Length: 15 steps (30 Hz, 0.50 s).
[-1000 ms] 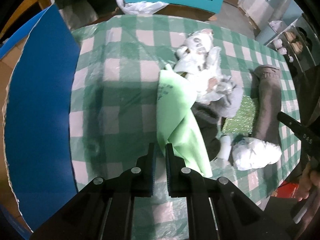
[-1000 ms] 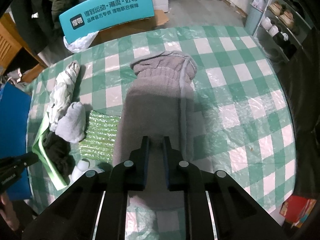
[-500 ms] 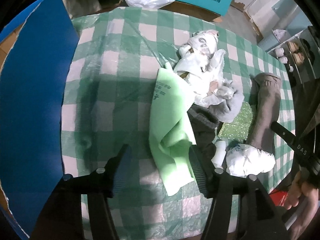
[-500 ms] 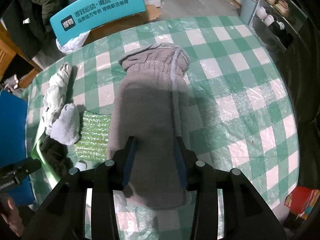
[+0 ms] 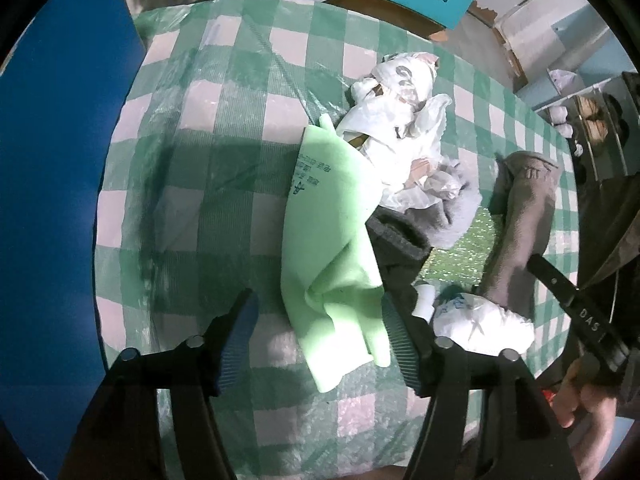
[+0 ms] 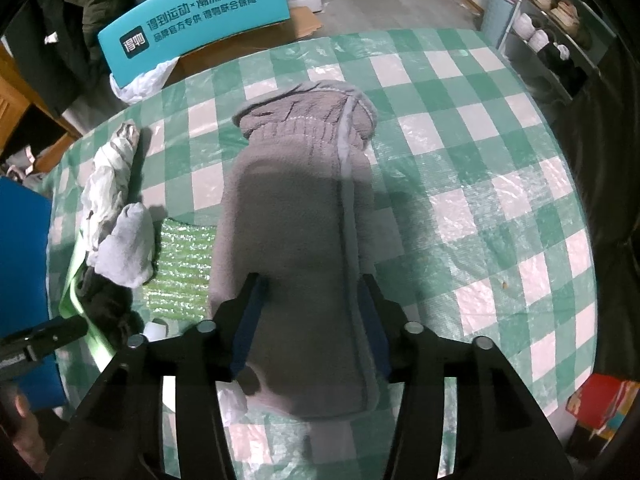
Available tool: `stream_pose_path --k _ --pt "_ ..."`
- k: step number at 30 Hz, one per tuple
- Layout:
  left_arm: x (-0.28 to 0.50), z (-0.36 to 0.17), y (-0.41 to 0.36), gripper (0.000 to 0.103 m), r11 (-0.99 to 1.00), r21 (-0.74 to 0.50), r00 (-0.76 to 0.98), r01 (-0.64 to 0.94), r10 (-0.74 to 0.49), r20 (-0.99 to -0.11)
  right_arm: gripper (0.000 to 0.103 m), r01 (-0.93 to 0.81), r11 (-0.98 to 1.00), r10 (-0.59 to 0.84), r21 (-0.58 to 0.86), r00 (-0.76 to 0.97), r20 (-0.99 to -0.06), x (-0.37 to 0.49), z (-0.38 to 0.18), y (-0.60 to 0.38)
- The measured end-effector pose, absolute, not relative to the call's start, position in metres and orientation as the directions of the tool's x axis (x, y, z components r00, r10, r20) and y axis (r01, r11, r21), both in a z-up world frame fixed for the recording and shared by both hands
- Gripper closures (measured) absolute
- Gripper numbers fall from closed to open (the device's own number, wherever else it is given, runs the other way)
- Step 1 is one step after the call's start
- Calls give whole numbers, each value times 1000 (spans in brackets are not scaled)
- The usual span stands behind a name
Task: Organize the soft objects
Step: 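Grasp the grey slipper with the right tool while the left tool grasps the green cloth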
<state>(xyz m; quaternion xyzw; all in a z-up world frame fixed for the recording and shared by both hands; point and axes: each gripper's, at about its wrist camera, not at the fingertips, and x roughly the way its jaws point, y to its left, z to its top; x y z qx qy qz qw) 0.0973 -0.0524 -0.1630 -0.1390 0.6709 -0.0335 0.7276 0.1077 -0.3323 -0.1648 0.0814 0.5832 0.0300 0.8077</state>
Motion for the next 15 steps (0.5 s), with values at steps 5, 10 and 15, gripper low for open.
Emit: stream_pose_path --k 5,10,15 --pt "98 -159 -55 32 959 -252 101 -127 -240 -965 36 58 986 129 155 318 -939 109 -167 -334" --pt "102 -164 -62 32 961 -246 97 -125 -235 -967 31 65 986 131 156 296 -946 112 -177 -335" --pt "104 -171 -61 32 951 -281 100 -128 -269 -958 31 73 984 138 165 284 -949 115 -185 -336"
